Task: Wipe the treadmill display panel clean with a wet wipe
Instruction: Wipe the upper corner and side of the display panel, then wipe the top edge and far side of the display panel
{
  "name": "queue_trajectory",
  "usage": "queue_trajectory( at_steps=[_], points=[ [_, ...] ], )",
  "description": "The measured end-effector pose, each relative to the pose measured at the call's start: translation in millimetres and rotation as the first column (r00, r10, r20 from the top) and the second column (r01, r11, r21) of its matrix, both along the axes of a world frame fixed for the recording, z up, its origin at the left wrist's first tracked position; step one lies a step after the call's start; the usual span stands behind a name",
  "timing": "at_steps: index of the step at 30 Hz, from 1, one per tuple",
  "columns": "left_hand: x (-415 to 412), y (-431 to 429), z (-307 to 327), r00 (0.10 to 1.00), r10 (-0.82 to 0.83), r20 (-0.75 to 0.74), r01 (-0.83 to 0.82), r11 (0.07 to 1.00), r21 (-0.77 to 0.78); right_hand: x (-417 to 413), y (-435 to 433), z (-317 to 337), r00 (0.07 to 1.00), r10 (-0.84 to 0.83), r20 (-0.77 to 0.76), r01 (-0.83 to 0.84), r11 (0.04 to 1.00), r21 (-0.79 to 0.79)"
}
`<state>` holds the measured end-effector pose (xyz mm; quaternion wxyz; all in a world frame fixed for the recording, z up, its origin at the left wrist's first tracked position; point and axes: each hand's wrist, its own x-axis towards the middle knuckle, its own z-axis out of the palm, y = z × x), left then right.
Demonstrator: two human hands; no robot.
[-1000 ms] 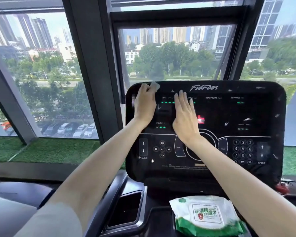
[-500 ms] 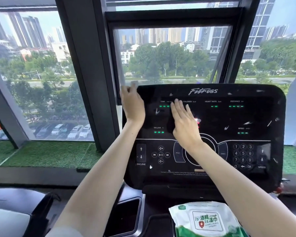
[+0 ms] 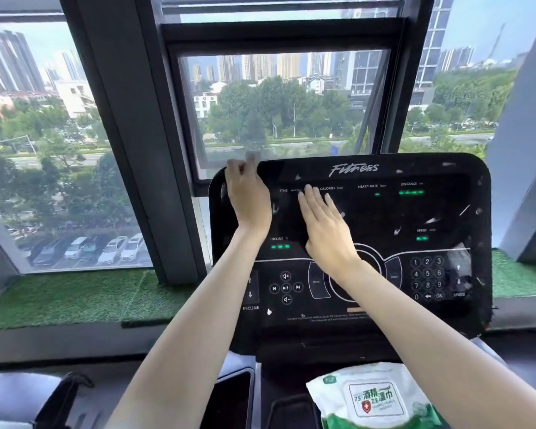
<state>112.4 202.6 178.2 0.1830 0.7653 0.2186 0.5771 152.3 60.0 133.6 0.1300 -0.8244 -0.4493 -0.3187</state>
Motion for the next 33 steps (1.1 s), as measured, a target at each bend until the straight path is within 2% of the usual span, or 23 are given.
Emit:
queue_trajectory(
  at_steps=[3, 5, 9, 11, 12, 15, 17, 19, 22, 23, 27, 29, 31, 33],
  points=[
    [13.6, -25.5, 1.7, 0.961, -0.164, -0.224, 0.223, 0.937, 0.270, 0.4, -2.6, 4.2, 1.000, -0.007, -0.002, 0.007, 1.000, -0.021],
    [13.7, -20.6, 4.0, 0.942, -0.191, -0.276, 0.272, 0.917, 0.292, -0.1, -3.4, 6.3, 1.000, -0.007, -0.009, 0.007, 1.000, -0.024],
    [3.5, 1.9, 5.7, 0.994, -0.046, -0.097, 0.053, 0.996, 0.070, -2.6, -2.7, 5.3, 0.999, 0.013, -0.030, -0.014, 1.000, -0.003],
    [4.4, -7.6, 6.8, 0.997, -0.013, -0.076, 0.014, 1.000, 0.017, -2.7, -3.3, 4.9, 1.000, 0.015, -0.025, -0.016, 1.000, -0.026],
    [6.5, -17.1, 8.0, 0.994, -0.032, -0.104, 0.037, 0.999, 0.040, -1.8, -4.7, 5.8, 1.000, 0.019, -0.020, -0.020, 0.999, -0.040],
    [14.5, -33.1, 8.1, 0.955, -0.136, -0.262, 0.200, 0.951, 0.235, 3.4, -13.9, 12.9, 0.997, 0.077, 0.002, -0.077, 0.993, -0.093],
    [14.8, -26.4, 9.0, 0.941, -0.127, -0.313, 0.226, 0.926, 0.302, 10.4, -23.8, 20.0, 0.989, 0.143, 0.025, -0.138, 0.982, -0.130],
    [14.6, -15.3, 8.0, 0.971, -0.065, -0.228, 0.121, 0.963, 0.240, 20.5, -36.4, 27.4, 0.984, 0.174, 0.044, -0.170, 0.981, -0.092],
    [22.7, -27.5, 7.2, 0.997, 0.050, -0.064, -0.051, 0.999, -0.010, 41.1, -55.9, 37.3, 0.991, 0.135, 0.023, -0.136, 0.990, 0.029],
    [28.4, -39.3, 8.0, 0.996, 0.066, -0.052, -0.068, 0.997, -0.038, 48.4, -60.4, 39.5, 0.993, 0.119, 0.023, -0.120, 0.992, 0.037],
    [43.3, -70.6, 5.8, 0.979, -0.025, -0.200, 0.063, 0.981, 0.185, 65.3, -65.6, 38.6, 0.994, 0.108, 0.025, -0.108, 0.994, -0.012],
    [36.5, -60.3, 9.1, 0.977, -0.021, -0.211, 0.063, 0.978, 0.197, 68.6, -64.0, 36.0, 0.994, 0.106, 0.038, -0.105, 0.994, -0.027],
    [26.0, -45.3, 11.7, 0.991, 0.088, -0.104, -0.085, 0.996, 0.032, 71.6, -62.9, 34.3, 0.994, 0.104, 0.043, -0.103, 0.994, -0.027],
    [23.5, -44.9, 13.6, 0.980, 0.196, -0.017, -0.197, 0.974, -0.112, 74.2, -62.5, 32.4, 0.992, 0.114, 0.053, -0.113, 0.993, -0.016]
  ],
)
